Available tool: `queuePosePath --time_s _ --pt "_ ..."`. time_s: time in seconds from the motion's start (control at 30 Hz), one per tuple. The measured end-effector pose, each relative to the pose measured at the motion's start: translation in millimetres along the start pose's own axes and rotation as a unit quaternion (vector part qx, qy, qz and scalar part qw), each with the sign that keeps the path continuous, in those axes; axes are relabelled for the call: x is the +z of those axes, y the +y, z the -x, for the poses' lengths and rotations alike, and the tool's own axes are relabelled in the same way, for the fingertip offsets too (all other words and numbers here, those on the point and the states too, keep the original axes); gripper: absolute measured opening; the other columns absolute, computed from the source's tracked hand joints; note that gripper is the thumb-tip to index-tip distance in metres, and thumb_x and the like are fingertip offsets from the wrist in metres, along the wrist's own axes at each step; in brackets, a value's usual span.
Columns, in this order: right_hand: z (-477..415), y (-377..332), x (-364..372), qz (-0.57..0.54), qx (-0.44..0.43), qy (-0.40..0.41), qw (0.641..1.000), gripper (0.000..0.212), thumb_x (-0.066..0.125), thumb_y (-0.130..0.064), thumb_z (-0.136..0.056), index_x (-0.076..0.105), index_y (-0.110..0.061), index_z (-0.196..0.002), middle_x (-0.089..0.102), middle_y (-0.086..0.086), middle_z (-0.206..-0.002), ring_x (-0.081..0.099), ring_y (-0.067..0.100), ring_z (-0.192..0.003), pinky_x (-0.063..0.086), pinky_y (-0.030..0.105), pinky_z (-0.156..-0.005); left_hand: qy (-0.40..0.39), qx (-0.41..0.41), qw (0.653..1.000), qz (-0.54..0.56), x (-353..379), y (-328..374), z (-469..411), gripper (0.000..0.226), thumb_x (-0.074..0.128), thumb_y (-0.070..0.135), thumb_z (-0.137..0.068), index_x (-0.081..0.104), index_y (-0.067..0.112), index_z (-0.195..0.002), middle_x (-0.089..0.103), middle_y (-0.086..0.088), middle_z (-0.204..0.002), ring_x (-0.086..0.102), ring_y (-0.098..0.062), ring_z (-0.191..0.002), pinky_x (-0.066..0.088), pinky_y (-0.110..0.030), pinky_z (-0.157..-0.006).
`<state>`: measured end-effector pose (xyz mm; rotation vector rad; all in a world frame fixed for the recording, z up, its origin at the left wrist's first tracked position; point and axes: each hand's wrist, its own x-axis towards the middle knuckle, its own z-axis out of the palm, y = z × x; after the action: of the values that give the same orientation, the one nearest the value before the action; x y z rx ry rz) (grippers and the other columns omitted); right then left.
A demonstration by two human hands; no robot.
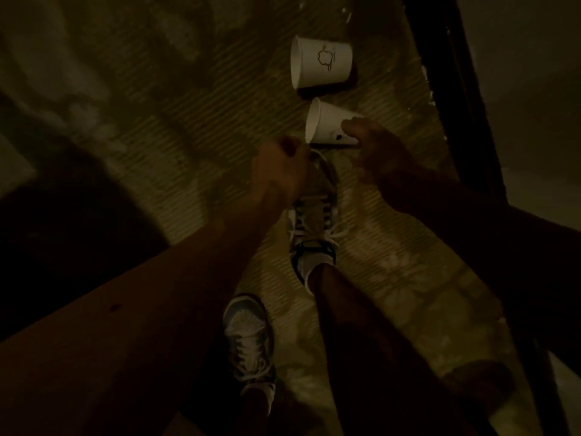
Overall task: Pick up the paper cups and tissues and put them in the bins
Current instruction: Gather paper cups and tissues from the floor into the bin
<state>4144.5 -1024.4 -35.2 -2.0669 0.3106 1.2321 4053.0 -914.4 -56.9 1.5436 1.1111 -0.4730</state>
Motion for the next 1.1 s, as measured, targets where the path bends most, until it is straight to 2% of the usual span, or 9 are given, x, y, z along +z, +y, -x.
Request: queuePosePath --time_s 0.13,0.2,0.33,0.5,0.6,0.73,0.83,0.97,1.1 --pt "-35.0 3.3 -1.3 -0.045 0.017 0.026 0.999 0.044 0.053 -0.033 -0.097 0.045 -0.019 -0.139 0.05 -0.01 -0.105 0.05 0.001 -0.087 0.048 0.023 -0.072 -0.008 -0.015 1.0 0.008 18.4 10.2 -28.5 0.036 0.054 0.026 -0.099 0.055 0.011 -0.132 0.061 -0.006 -0.126 0.06 -0.019 -0.111 0.051 -0.036 -0.095" --pt "-46.4 6.1 -4.6 -0.029 0.015 0.011 0.999 0.042 0.051 -0.032 -0.098 0.048 -0.016 -0.136 0.052 -0.004 -0.109 0.047 -0.002 -0.08 0.046 0.022 -0.071 -0.012 -0.008 1.0 0.015 26.7 15.0 -37.3 0.038 0.054 0.028 -0.099 0.053 0.011 -0.133 0.06 -0.005 -0.127 0.058 -0.015 -0.108 0.052 -0.029 -0.089" --pt "-52.6 4.6 -4.5 -0.031 0.019 -0.017 0.999 0.037 0.051 -0.035 -0.098 0.052 -0.021 -0.132 0.052 0.0 -0.12 0.052 0.011 -0.103 0.044 0.025 -0.08 -0.001 0.019 1.0 0.001 30.3 20.3 -39.7 0.039 0.052 0.028 -0.099 0.053 0.009 -0.133 0.061 -0.007 -0.127 0.057 -0.015 -0.111 0.049 -0.03 -0.092" --pt "-63.1 -12.8 -8.4 0.242 -0.113 -0.01 0.963 0.04 0.048 -0.024 -0.101 0.047 -0.011 -0.139 0.048 0.009 -0.139 0.045 0.022 -0.127 0.036 0.022 -0.096 0.08 0.035 0.994 -0.066 5.5 21.9 -33.5 0.05 0.048 0.04 -0.1 0.049 0.007 -0.137 0.06 -0.011 -0.128 0.057 -0.025 -0.117 0.045 -0.047 -0.1" --pt "-77.6 -28.9 -8.4 0.223 -0.16 0.074 0.959 0.06 0.061 -0.025 -0.093 0.035 -0.012 -0.145 0.042 0.009 -0.143 0.042 0.02 -0.13 0.038 0.025 -0.099 0.113 0.037 0.99 -0.078 -18.2 19.0 -34.4 0.046 0.051 0.046 -0.097 0.053 0.012 -0.128 0.064 -0.007 -0.118 0.062 -0.022 -0.104 0.051 -0.047 -0.092" --pt "-105.9 -48.7 2.4 0.32 -0.204 0.04 0.924 0.072 0.07 -0.023 -0.085 0.032 -0.013 -0.146 0.041 0.009 -0.146 0.043 0.025 -0.131 0.044 0.045 -0.102 0.076 0.021 0.994 -0.072 -36.7 15.2 -48.2 0.04 0.053 0.049 -0.095 0.049 0.021 -0.123 0.067 -0.004 -0.093 0.066 -0.02 -0.079 0.055 -0.037 -0.067" --pt "-125.0 -54.9 7.0 0.362 -0.193 -0.008 0.912 0.079 0.077 -0.021 -0.08 0.033 -0.015 -0.146 0.042 0.009 -0.145 0.043 0.029 -0.131 0.044 0.043 -0.102 0.033 0.034 0.996 -0.08 -38.1 15.0 -64.3 0.049 0.048 0.05 -0.097 0.04 0.025 -0.138 0.067 -0.001 -0.084 0.065 -0.01 -0.066 0.045 -0.022 -0.054" --pt "-134.5 -56.0 8.6 0.313 -0.138 -0.08 0.936 0.082 0.082 -0.027 -0.075 0.037 -0.013 -0.142 0.049 0.006 -0.136 0.051 0.02 -0.115 0.044 0.026 -0.081 -0.015 0.046 0.997 -0.053 -35.0 20.5 -83.5 0.055 0.046 0.045 -0.099 0.034 0.022 -0.147 0.062 -0.003 -0.119 0.064 -0.015 -0.094 0.047 -0.019 -0.069" --pt "-115.6 -62.0 3.7 0.194 -0.062 -0.146 0.968 0.084 0.08 -0.034 -0.075 0.035 -0.018 -0.144 0.049 0.0 -0.131 0.054 0.018 -0.113 0.054 0.039 -0.085 -0.06 0.039 0.997 -0.011 -42.9 34.4 -82.5 0.03 0.043 0.038 -0.101 0.064 0.017 -0.105 0.067 -0.002 -0.082 0.06 0.002 -0.058 0.042 -0.011 -0.044"
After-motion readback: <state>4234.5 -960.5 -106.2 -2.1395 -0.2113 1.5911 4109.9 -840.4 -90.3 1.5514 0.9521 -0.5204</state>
